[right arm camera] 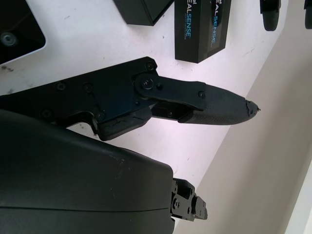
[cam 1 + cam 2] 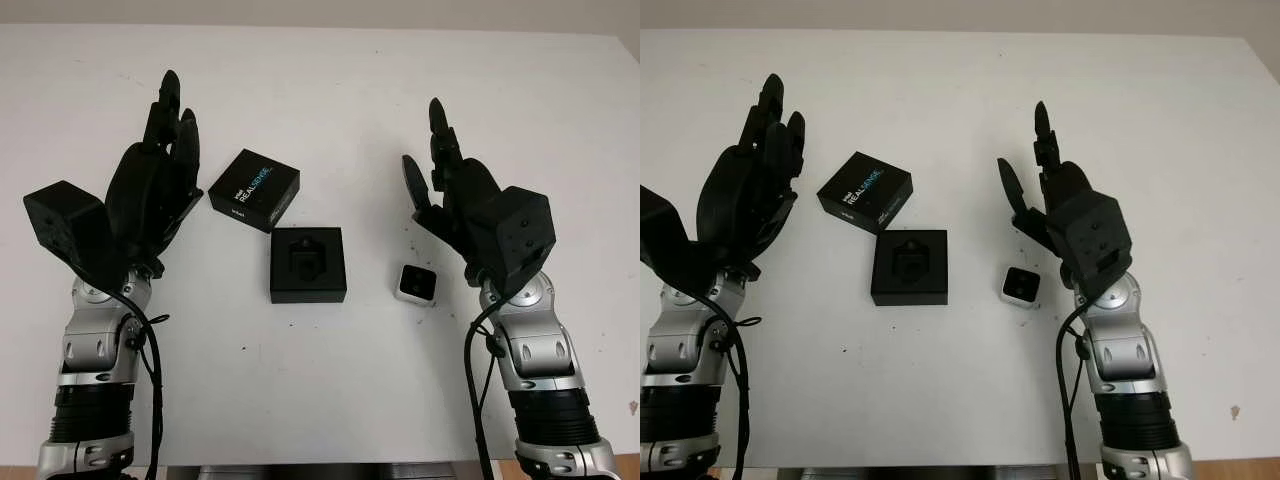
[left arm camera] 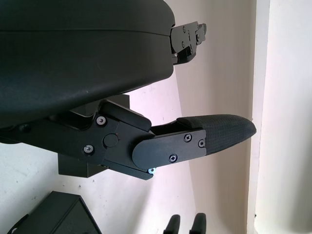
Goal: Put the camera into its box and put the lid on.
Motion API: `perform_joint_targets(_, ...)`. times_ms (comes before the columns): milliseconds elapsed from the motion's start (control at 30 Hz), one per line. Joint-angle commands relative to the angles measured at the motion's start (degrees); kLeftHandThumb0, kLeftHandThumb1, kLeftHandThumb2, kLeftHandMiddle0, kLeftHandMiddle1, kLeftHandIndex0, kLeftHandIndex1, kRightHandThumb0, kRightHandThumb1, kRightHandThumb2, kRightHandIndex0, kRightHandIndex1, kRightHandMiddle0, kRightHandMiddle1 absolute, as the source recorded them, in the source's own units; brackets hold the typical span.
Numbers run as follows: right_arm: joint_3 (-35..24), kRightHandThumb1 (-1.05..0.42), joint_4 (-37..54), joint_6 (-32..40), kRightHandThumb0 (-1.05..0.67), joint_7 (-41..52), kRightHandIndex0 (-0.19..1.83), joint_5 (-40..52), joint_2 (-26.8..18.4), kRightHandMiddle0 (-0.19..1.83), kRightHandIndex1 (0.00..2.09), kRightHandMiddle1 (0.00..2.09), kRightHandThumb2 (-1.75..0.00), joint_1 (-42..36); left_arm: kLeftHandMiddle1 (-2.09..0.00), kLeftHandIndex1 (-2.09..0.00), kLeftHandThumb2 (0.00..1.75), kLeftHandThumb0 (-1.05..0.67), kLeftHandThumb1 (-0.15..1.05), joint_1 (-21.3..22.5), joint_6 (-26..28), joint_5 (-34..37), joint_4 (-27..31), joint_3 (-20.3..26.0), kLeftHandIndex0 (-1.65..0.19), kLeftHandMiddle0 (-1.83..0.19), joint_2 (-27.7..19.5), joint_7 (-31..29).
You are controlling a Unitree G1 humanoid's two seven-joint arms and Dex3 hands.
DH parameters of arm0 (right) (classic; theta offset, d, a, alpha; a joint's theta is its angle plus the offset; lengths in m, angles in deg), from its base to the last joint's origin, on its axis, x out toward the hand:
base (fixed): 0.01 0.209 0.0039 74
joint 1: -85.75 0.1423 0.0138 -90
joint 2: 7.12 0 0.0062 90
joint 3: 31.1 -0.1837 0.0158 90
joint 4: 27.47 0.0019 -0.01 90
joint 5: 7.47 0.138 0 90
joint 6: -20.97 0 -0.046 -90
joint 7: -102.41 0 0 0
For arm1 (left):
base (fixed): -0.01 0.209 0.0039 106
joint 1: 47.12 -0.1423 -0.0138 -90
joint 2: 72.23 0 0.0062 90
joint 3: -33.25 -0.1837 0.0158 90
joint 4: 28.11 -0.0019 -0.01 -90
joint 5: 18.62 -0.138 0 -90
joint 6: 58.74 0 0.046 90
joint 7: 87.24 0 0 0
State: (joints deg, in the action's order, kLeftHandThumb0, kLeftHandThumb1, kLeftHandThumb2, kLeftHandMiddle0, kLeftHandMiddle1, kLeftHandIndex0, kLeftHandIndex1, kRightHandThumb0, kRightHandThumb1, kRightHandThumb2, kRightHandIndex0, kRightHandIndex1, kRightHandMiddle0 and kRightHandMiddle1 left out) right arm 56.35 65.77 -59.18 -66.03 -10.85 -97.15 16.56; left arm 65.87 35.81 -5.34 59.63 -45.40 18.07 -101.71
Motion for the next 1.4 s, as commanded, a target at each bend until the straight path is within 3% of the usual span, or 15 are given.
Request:
perform_joint_targets(0, -1.4, -1.05, 3.9, -1.5, -0.75, 1.3, -0.12, 0.7, -2.1, -0.09, 0.05, 0.06, -0.30, -3.0, 0.00, 0.00, 0.59, -0.82, 1.05, -0.1, -0.5, 0.1, 0.1, 0.0, 0.19, 0.19, 0.1, 0.0)
perform_joint_targets(67, -1.3, -1.01, 8.0, -2.7, -0.74, 1.5, 0.00, -2.4, -4.7, 0.03, 0.10, 0.10, -0.12, -6.1, 0.00, 0.00, 0.59, -0.82, 1.05, -0.4, -0.8, -0.1, 0.2, 0.0, 0.19, 0.19, 0.0, -0.2)
perform_joint_targets(133, -0.7, -0.96, 13.7, -2.7, -0.78, 2.0, 0.07, -8.8, -9.0, 0.12, 0.12, 0.12, -0.06, -9.7, 0.00, 0.00, 0.60, -0.82, 1.05, -0.7, -1.3, -0.3, 0.1, 0.0, 0.19, 0.19, -0.2, -0.4)
perform_joint_targets(300, -3.5, -0.88, 23.7, -4.1, -0.76, 6.6, 0.11, -15.0, -16.9, 0.26, 0.10, 0.12, -0.04, -16.9, 0.00, 0.00, 0.59, -0.82, 1.05, -1.2, -1.1, -0.2, 0.7, 0.0, 0.19, 0.19, -0.2, -0.3)
perform_joint_targets(467, -8.3, -0.86, 31.5, -6.2, -0.77, 11.6, 0.11, -16.3, -21.5, 0.28, 0.08, 0.09, -0.05, -23.7, 0.00, 0.00, 0.60, -0.81, 1.05, -1.7, -0.9, -0.1, 1.3, -0.3, 0.19, 0.19, 0.3, -0.2)
perform_joint_targets(733, -8.5, -0.87, 35.7, -7.7, -0.77, 10.1, 0.08, -19.1, -17.9, 0.27, 0.05, 0.06, -0.05, -32.1, 0.00, 0.00, 0.59, -0.81, 1.05, -1.9, 0.3, -0.1, 1.6, -0.6, 0.19, 0.19, 0.9, 0.3)
perform_joint_targets(1033, -4.3, -0.87, 30.0, -12.9, -0.74, 2.3, 0.00, -28.9, -14.8, 0.31, 0.03, 0.06, -0.06, -33.6, 0.00, 0.00, 0.57, -0.81, 1.05, -2.0, 0.2, 0.1, 1.6, -0.4, 0.19, 0.19, 0.7, -0.1)
perform_joint_targets(1367, -0.7, -0.86, 21.7, -19.8, -0.66, -10.3, 0.09, -34.3, -10.3, 0.42, 0.07, 0.09, -0.06, -32.7, 0.00, 0.00, 0.55, -0.81, 1.05, -1.8, 0.4, -0.1, 1.5, -0.5, 0.19, 0.19, 0.7, 0.0)
